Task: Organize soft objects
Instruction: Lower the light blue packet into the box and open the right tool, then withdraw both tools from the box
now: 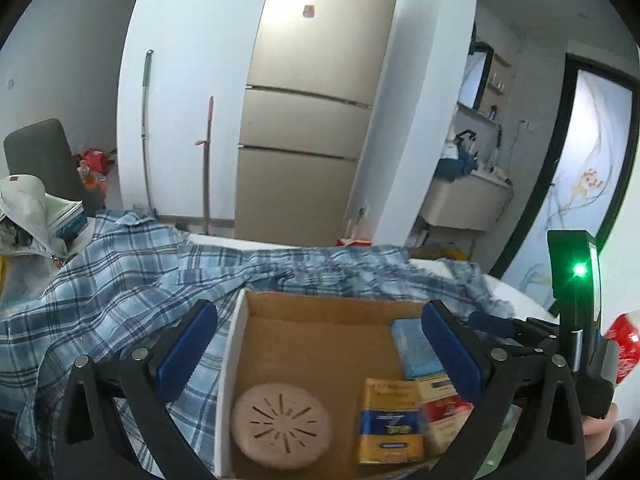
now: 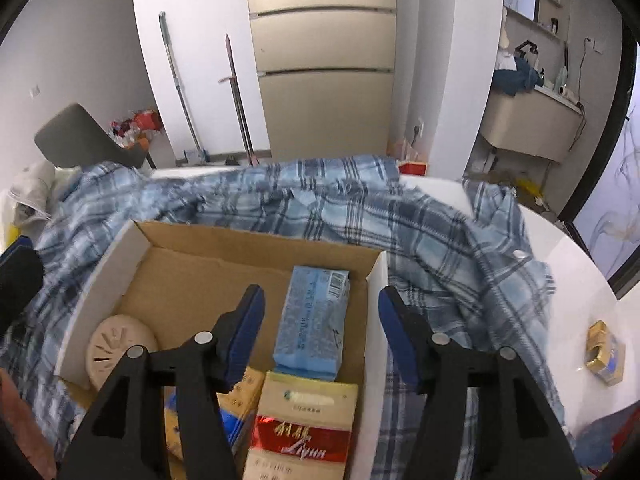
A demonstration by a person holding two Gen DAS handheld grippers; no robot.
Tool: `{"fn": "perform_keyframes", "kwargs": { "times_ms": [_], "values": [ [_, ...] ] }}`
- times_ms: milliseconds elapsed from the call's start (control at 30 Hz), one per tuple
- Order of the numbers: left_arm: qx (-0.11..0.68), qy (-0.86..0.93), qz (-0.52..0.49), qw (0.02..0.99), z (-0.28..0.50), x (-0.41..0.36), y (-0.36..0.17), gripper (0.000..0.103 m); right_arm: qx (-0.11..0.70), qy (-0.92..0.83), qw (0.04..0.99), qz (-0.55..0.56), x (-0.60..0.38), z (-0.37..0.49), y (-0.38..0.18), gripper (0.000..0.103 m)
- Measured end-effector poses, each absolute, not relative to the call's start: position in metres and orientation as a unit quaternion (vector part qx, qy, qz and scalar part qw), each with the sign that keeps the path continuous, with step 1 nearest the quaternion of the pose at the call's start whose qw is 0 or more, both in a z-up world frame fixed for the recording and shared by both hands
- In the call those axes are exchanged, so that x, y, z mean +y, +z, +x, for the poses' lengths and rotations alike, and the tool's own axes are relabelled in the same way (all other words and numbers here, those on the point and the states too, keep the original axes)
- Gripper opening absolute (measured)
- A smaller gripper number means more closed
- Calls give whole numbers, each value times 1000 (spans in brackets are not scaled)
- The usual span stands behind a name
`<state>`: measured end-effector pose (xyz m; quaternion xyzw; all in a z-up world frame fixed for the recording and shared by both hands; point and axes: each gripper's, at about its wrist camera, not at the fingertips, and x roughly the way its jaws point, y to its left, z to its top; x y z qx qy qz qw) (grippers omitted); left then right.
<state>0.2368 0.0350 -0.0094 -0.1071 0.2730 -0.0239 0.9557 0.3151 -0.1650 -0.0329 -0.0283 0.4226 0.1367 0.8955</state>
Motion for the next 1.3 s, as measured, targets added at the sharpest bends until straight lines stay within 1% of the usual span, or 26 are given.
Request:
{"fn": "perform_keyframes", "kwargs": {
  "times_ms": [233,467,567,700,833,933,967,1000,1067,1300],
  "values": [
    [232,-50,-55,970,197,15,28,103,376,157,913,-12,-179,274,13,60],
    [193,-68,-49,978,148,17,62,103,323,165,932,-13,-183,229,54,61],
    [174,-69,-36,982,126,18,73,103,305,173,936,-12,-185,211,67,63],
    [155,-78,-29,984,93,23,81,103,287,170,943,-7,-192,186,75,64],
    [142,-76,-20,987,70,26,78,103,276,170,946,-4,-198,160,73,66],
    [144,-64,-17,987,62,29,71,103,266,165,950,-11,-198,146,69,69],
    [146,-58,-20,987,60,31,68,103,263,163,951,-14,-197,142,68,72],
    [149,-58,-27,987,58,34,62,103,262,163,951,-15,-197,139,66,78],
    [157,-61,-25,985,57,37,52,103,262,168,950,-18,-194,135,59,85],
    [168,-64,-20,983,55,51,16,103,277,177,944,-19,-188,129,25,85]
  ]
}}
